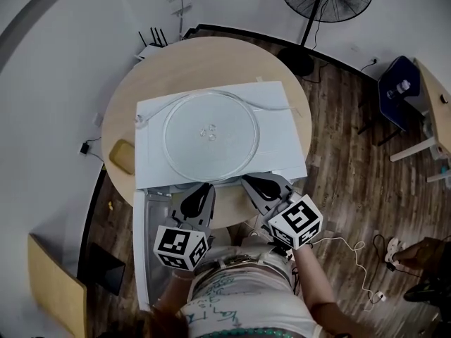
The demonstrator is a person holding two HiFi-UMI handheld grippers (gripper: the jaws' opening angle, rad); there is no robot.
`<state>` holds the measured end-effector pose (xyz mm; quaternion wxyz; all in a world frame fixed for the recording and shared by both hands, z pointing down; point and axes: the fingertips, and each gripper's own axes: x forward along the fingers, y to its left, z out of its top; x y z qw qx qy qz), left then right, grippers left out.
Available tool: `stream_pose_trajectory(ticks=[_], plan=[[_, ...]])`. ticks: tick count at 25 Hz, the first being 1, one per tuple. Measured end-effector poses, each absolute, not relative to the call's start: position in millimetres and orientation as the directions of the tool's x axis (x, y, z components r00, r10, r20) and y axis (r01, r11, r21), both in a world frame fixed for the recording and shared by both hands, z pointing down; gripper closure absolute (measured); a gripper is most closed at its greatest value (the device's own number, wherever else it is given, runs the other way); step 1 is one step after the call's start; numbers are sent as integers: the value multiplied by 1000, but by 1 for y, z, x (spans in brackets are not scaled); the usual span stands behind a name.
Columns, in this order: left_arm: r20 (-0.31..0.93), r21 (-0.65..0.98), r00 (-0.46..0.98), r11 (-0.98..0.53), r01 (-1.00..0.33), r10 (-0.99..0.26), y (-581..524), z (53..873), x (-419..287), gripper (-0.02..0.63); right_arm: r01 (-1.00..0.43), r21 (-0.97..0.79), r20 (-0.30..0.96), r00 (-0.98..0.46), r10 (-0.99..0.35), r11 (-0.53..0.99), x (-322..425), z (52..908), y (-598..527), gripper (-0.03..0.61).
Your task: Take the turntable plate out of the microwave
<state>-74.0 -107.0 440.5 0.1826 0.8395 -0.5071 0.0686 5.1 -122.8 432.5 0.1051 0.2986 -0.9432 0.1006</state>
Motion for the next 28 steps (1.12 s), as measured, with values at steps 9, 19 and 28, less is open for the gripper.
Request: stream_pose_trajectory(ticks=[9,19,28], plan=[[263,233,460,-407,-883,-848,-88,434,-58,575,-531,-97,228,-835,-501,842,20,428,-109,588],[242,153,386,-358,-921,-890,-51,421,-31,575,-479,-71,160,-871,-464,875,29,418,-72,588],[156,126,341,-324,-938,-927,-18,391,-5,584,-451,-38,80,-891,-447,892,20,388,-27,588]])
